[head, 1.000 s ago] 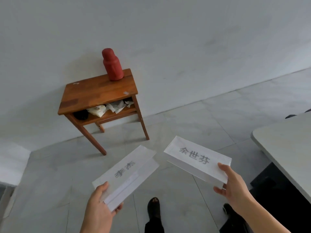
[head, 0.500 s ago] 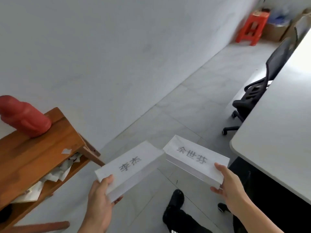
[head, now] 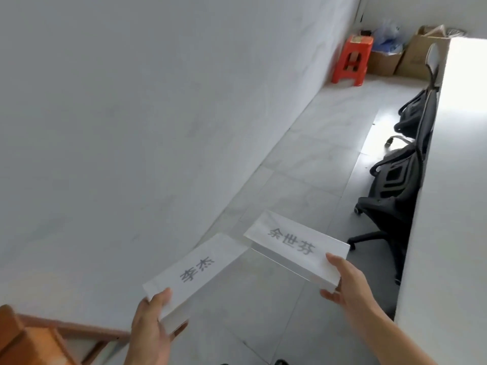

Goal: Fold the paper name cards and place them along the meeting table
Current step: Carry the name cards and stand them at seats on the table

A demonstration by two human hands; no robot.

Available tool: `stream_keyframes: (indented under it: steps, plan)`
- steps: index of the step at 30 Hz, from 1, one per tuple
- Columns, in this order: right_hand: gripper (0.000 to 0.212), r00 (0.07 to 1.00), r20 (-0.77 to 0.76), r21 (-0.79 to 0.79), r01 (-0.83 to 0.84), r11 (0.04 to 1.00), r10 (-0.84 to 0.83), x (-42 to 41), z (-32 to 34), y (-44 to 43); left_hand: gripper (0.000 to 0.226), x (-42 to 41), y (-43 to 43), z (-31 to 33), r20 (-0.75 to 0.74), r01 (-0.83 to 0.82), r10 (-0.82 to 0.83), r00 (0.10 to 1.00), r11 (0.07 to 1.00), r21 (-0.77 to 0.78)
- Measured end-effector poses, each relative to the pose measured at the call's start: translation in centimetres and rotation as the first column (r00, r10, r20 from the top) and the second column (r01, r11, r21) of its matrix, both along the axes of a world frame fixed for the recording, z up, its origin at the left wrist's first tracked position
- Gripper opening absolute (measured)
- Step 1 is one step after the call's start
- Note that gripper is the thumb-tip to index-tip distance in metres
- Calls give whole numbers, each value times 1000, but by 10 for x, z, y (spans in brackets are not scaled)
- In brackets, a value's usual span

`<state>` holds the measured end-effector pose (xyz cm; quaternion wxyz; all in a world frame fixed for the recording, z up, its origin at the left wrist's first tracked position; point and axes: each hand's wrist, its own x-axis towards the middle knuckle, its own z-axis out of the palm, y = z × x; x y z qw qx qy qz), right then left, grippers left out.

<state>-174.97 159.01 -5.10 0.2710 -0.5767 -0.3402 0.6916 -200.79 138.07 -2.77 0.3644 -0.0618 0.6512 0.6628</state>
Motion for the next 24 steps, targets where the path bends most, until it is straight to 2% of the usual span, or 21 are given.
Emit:
stream_keyframes:
  steps: [4,12,16,19,22,24]
  plan:
    - [26,999,-7,25,37,999,-37,-30,0,62,11,-48,84,-13,34,82,-81,996,996,-17]
    - [16,928,-18,0,373,928,-373,-76,4,179,41,-151,286,-23,9,364,-364,931,931,21]
    - [16,866,-77,33,498,867,-494,-82,22,224,46,-168,399,-9,-23,561,-561,827,826,57]
    - [20,799,-109,59,599,799,-591,-70,29,254,69,-153,478,3,-15,715,-716,698,695,72]
    - [18,727,-130,84,685,723,-674,-50,29,289,77,-126,551,3,-17,796,-798,602,598,98]
    - [17,689,-155,95,724,683,-708,-32,29,319,74,-102,598,2,-26,826,-828,560,556,97]
